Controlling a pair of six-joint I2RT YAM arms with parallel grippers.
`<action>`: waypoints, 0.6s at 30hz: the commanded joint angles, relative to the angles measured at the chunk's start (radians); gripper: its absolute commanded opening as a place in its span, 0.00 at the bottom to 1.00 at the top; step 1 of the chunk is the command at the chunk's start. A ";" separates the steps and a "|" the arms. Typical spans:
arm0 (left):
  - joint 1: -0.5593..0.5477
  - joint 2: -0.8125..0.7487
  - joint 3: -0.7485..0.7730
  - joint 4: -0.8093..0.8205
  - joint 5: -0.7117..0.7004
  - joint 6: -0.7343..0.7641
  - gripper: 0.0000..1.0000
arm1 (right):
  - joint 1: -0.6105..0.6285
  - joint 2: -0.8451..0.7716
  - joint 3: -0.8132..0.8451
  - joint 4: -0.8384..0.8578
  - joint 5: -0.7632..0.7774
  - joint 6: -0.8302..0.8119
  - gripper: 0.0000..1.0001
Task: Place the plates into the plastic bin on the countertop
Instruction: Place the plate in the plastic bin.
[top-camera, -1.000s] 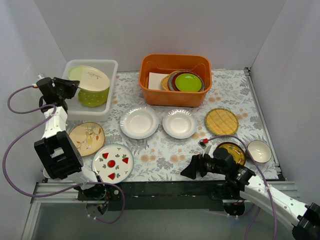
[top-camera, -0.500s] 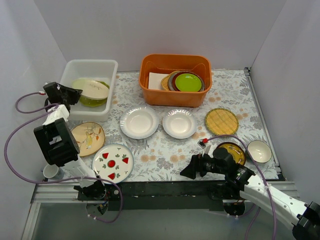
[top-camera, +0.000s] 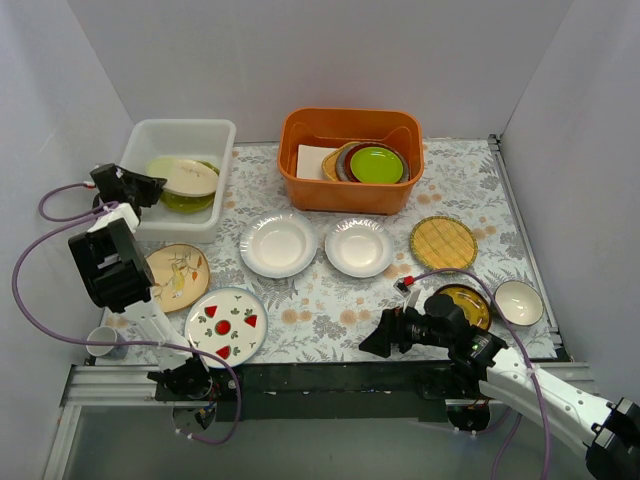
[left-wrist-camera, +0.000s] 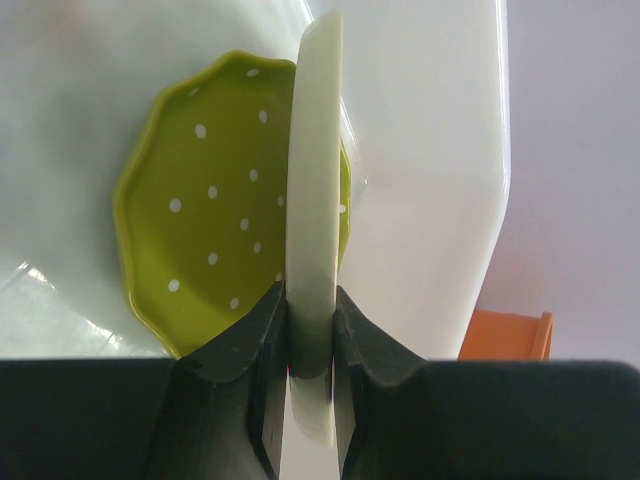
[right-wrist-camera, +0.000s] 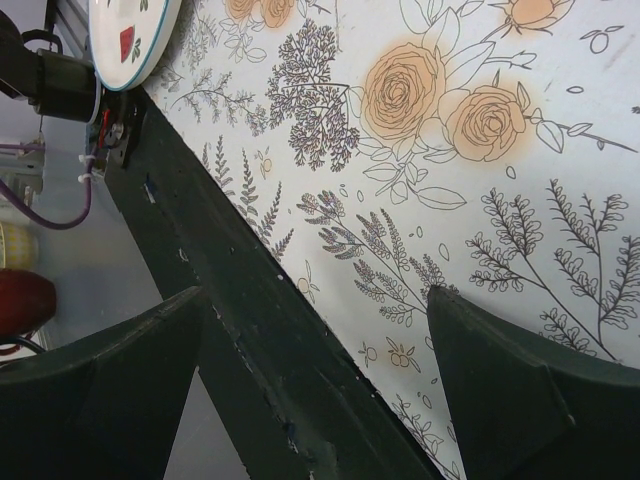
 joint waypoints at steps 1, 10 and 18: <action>0.003 0.004 0.077 0.104 0.083 -0.017 0.00 | 0.003 0.008 -0.084 0.047 -0.005 0.001 0.98; 0.004 0.055 0.076 0.034 0.081 -0.025 0.02 | 0.003 0.085 -0.085 0.102 -0.022 0.003 0.98; 0.003 0.081 0.088 -0.066 0.063 -0.014 0.21 | 0.003 0.108 -0.084 0.112 -0.030 0.000 0.98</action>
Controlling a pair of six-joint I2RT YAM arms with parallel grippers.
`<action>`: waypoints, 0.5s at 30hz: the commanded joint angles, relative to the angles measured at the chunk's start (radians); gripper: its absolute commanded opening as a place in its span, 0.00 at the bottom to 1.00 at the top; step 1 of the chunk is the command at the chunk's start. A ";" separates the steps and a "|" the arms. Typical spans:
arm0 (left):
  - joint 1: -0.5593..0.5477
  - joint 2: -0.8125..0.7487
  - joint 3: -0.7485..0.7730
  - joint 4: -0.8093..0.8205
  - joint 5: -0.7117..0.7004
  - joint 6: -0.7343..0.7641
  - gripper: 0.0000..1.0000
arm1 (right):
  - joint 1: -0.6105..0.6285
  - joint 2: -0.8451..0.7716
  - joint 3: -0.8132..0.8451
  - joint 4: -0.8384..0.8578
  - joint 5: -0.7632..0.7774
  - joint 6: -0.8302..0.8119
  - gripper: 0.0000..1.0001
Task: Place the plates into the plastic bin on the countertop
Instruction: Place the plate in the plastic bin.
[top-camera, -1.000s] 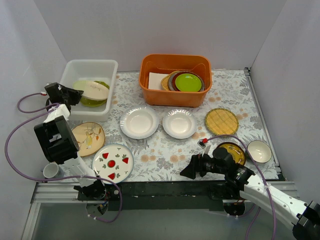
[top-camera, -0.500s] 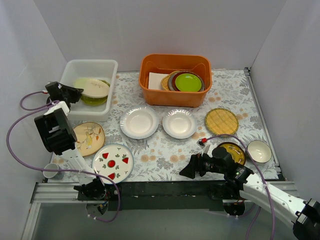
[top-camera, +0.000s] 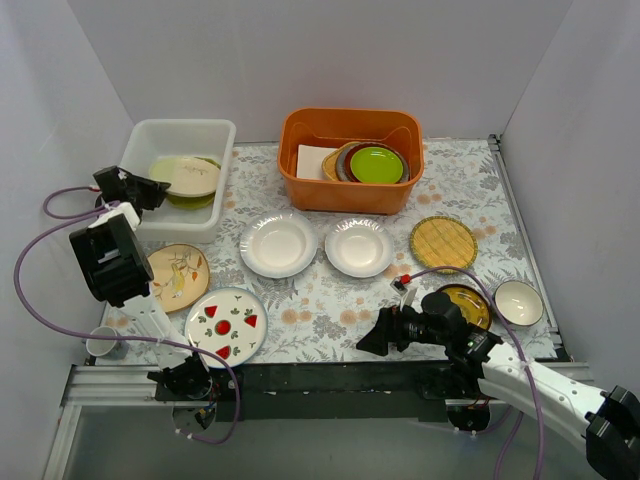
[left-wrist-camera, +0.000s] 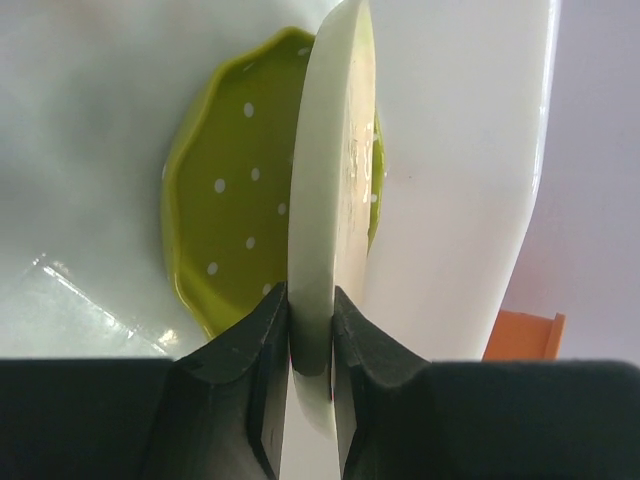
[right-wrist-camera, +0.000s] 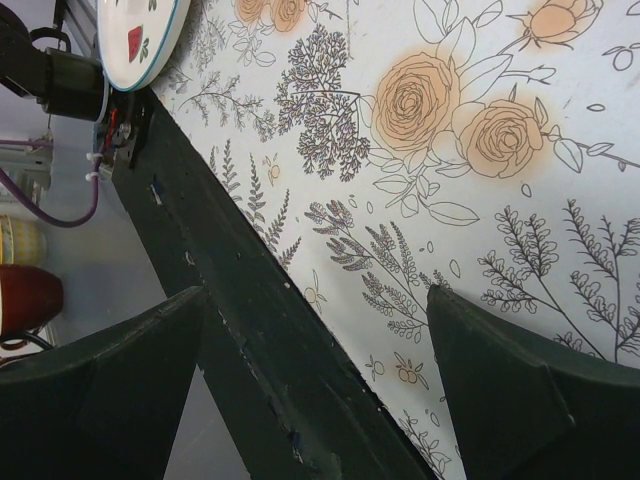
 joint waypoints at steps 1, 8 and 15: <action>0.002 0.019 0.066 -0.069 0.028 0.000 0.29 | 0.003 0.007 -0.084 0.009 -0.009 -0.003 0.98; 0.000 0.037 0.068 -0.143 -0.012 0.007 0.44 | 0.003 -0.010 -0.081 -0.008 -0.011 -0.005 0.98; 0.002 0.094 0.151 -0.267 -0.020 0.054 0.51 | 0.003 -0.011 -0.081 -0.005 -0.011 -0.009 0.98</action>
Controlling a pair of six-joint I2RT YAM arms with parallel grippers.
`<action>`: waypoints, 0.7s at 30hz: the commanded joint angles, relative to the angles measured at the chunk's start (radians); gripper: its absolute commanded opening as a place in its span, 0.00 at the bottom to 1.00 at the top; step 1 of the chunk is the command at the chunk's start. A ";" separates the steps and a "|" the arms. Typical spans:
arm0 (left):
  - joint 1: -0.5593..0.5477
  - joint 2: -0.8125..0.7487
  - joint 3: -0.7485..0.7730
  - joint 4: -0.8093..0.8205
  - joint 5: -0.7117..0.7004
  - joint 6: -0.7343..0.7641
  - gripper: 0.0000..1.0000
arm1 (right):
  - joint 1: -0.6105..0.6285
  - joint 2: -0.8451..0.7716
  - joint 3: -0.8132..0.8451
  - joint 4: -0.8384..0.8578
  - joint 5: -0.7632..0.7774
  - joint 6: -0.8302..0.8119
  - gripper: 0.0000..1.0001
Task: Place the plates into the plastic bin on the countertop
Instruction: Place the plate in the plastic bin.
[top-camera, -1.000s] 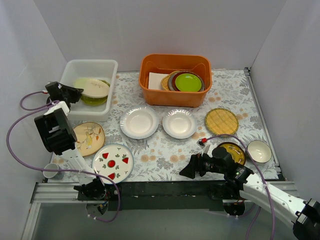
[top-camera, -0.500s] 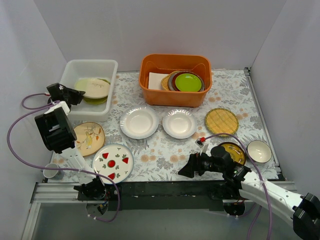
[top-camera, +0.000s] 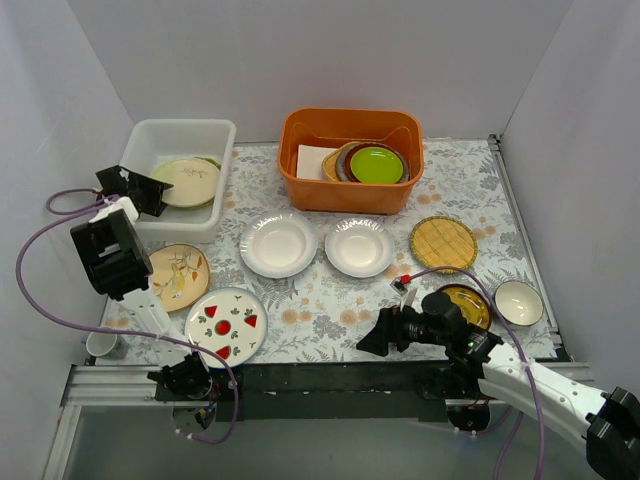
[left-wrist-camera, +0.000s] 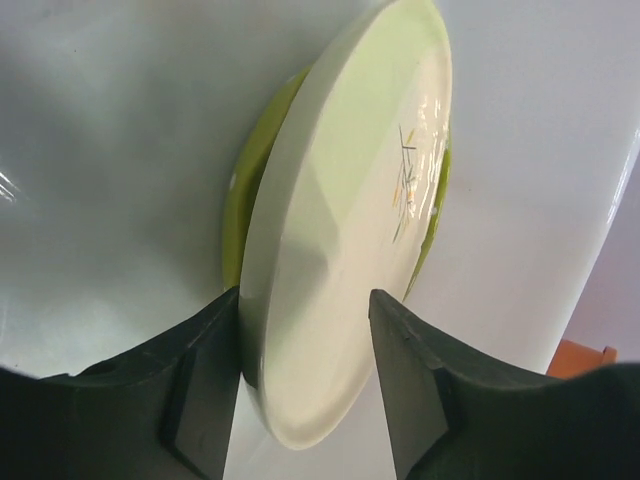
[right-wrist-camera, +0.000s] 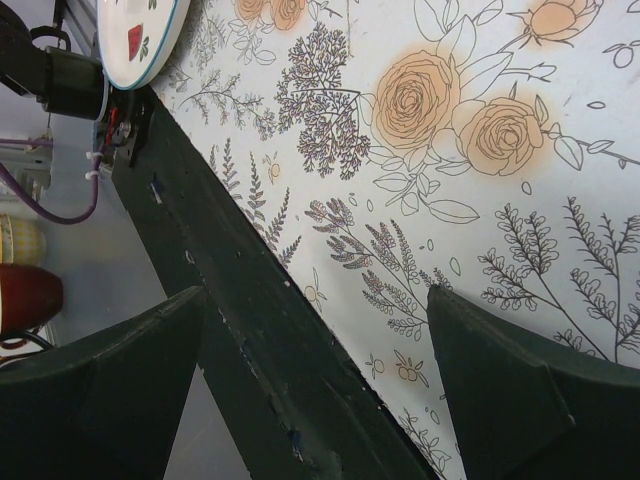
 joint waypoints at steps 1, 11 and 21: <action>0.000 0.032 0.067 -0.110 0.013 0.029 0.52 | 0.005 0.000 -0.081 0.006 -0.011 -0.009 0.98; -0.003 0.107 0.210 -0.329 -0.085 0.129 0.66 | 0.003 -0.005 -0.077 0.004 -0.019 -0.015 0.98; -0.017 0.072 0.256 -0.472 -0.205 0.181 0.73 | 0.003 -0.029 -0.069 -0.016 -0.019 -0.020 0.98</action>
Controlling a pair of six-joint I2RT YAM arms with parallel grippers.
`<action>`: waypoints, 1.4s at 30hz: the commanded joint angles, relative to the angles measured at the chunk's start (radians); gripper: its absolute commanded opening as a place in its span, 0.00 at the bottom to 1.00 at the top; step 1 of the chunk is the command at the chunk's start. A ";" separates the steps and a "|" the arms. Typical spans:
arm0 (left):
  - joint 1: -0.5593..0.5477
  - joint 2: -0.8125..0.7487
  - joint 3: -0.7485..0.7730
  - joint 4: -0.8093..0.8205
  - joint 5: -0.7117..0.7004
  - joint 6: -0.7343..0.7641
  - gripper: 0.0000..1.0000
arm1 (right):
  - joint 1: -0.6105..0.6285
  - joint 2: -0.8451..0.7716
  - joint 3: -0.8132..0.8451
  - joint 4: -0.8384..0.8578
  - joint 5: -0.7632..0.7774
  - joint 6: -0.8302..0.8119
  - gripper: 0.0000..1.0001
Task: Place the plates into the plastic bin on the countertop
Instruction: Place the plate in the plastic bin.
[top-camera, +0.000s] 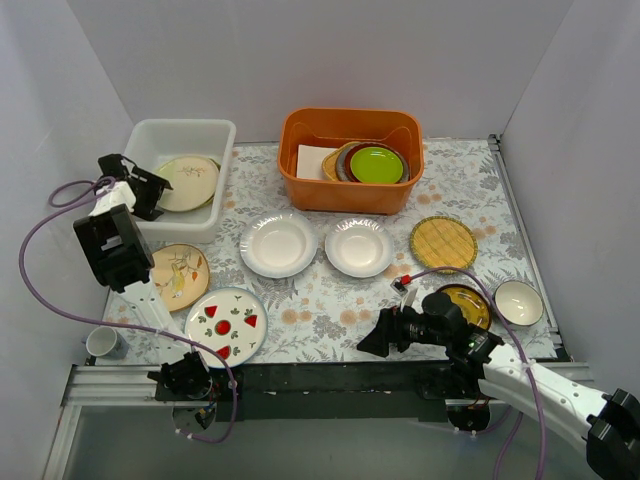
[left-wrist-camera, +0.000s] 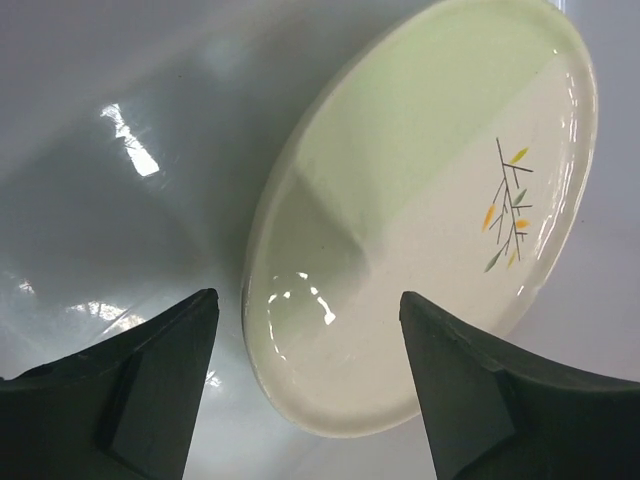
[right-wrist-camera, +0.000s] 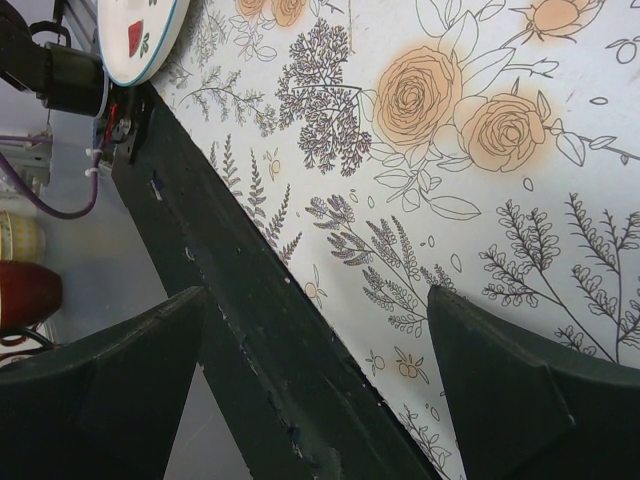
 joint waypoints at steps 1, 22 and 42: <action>-0.006 -0.057 0.002 -0.111 -0.059 0.042 0.73 | 0.003 -0.018 -0.069 -0.004 -0.011 -0.015 0.98; -0.209 -0.325 0.090 -0.238 -0.340 0.209 0.74 | 0.002 -0.150 -0.063 -0.115 0.002 -0.020 0.98; -0.532 -0.824 -0.177 -0.246 -0.167 0.205 0.75 | 0.003 -0.172 0.001 -0.018 0.010 0.046 0.98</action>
